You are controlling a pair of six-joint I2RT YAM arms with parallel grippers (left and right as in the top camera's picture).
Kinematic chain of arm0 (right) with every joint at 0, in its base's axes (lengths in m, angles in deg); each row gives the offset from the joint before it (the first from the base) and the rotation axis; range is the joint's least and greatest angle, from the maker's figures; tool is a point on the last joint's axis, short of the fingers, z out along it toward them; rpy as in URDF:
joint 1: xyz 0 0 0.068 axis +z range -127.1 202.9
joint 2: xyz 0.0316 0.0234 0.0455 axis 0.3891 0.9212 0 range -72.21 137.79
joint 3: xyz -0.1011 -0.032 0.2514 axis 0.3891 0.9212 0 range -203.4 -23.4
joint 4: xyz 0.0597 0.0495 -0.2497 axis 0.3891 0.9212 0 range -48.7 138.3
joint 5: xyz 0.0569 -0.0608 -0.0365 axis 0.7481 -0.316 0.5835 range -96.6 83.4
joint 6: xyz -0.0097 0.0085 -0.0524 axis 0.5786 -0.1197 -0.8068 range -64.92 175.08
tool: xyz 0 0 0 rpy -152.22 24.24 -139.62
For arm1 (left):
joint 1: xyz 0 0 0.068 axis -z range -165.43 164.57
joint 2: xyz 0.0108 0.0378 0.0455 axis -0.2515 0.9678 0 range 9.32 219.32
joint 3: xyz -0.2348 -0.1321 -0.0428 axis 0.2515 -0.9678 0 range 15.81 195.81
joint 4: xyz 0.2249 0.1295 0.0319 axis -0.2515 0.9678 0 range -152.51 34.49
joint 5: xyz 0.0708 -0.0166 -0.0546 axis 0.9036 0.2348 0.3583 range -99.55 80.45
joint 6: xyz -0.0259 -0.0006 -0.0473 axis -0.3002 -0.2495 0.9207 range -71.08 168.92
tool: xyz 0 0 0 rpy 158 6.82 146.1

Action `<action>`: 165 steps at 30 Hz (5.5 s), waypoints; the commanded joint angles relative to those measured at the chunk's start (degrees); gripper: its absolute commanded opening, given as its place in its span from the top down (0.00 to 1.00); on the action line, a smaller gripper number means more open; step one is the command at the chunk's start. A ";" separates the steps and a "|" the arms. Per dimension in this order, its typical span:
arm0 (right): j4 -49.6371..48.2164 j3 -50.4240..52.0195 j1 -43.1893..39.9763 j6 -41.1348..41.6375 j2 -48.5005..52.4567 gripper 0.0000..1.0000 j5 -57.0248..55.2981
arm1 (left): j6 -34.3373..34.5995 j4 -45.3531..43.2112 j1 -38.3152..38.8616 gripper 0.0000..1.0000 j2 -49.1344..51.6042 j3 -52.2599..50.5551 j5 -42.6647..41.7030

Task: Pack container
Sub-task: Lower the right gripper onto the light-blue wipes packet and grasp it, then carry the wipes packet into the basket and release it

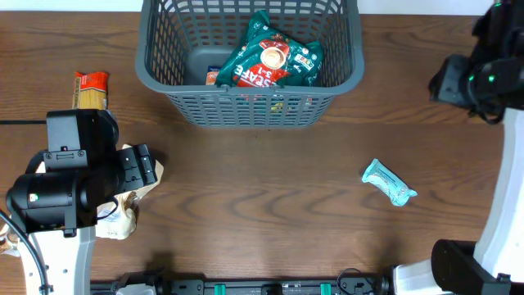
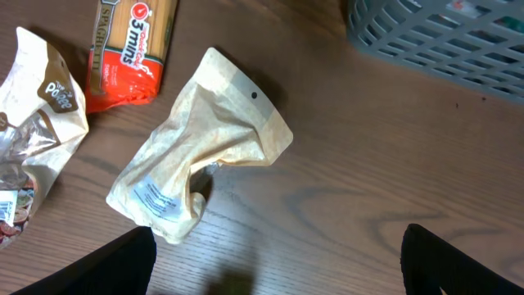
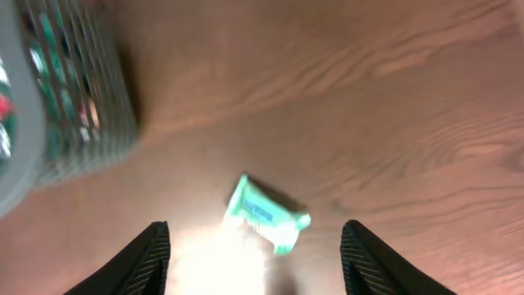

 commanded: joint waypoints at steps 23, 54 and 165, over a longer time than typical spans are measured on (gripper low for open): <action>-11.82 54.38 3.69 -25.07 -29.07 0.40 -2.19 | 0.11 0.81 -0.24 0.14 0.00 1.33 -1.46; -30.16 62.66 -6.62 -41.29 -2.38 0.01 8.46 | 0.09 0.61 -0.24 0.14 0.00 1.33 -1.46; -37.86 -5.99 33.16 -54.49 32.41 0.29 16.72 | 1.16 1.46 -0.24 0.14 0.00 1.33 -1.44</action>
